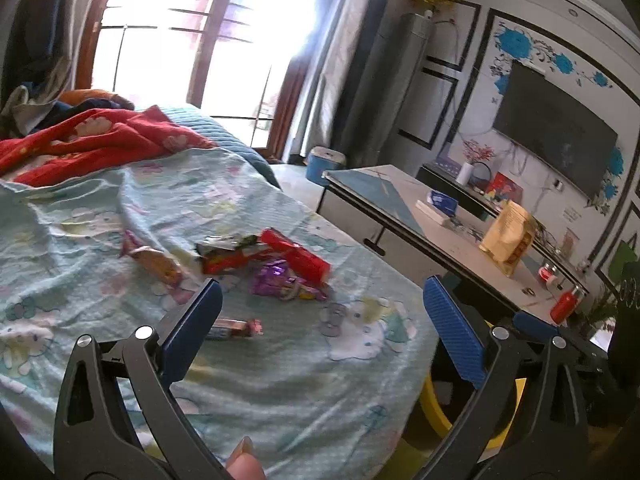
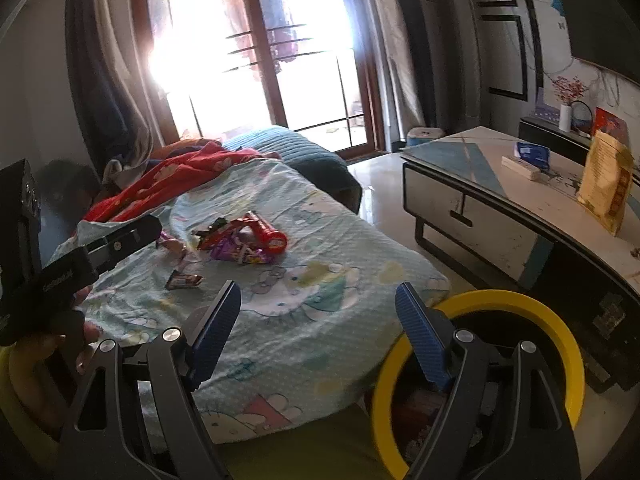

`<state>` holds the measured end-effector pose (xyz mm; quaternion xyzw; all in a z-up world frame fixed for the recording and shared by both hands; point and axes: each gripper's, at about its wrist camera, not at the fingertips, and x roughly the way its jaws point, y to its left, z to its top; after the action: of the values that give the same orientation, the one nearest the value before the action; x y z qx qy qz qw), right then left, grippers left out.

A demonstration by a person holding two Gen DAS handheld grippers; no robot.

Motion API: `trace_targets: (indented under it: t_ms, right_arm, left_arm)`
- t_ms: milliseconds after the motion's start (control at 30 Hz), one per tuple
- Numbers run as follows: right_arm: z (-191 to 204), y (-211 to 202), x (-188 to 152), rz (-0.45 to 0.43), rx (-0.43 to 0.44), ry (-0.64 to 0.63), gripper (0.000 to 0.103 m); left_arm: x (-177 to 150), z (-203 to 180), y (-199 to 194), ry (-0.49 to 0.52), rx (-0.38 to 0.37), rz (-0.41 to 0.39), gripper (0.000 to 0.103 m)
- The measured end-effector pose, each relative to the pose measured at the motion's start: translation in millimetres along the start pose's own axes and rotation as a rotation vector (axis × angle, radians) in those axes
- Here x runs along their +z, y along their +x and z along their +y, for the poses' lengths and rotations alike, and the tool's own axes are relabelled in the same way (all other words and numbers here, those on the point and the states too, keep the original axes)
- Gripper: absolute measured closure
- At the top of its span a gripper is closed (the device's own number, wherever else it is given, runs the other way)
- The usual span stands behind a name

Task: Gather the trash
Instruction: 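Move both open tools back over the wrappers on the bed, then grasp the dark snack wrapper with the left tool while the right tool grasps the purple wrapper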

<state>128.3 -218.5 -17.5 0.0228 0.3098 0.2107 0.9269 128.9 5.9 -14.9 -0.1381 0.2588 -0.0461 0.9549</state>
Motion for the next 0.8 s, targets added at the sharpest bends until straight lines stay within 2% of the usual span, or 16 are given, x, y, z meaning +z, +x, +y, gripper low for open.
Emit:
trace_targets:
  t_ms: [367,633,800]
  right_arm:
    - [25.6,45.2,13.1,0.040,0.061,-0.043,0.026]
    - [42.9,80.9,22.4,0.061,0.095,-0.087,0.026]
    - [60.1,107.4,25.8,0.089,0.146,-0.139,0.037]
  left_arm:
    - [10.0,44.1,4.8,-0.042,0.085,0.000,0.011]
    - [16.1,72.6,16.7,-0.026,0.132,0.031,0.011]
    - [23.3,82.8,31.3,0.016,0.119,0.080,0.026]
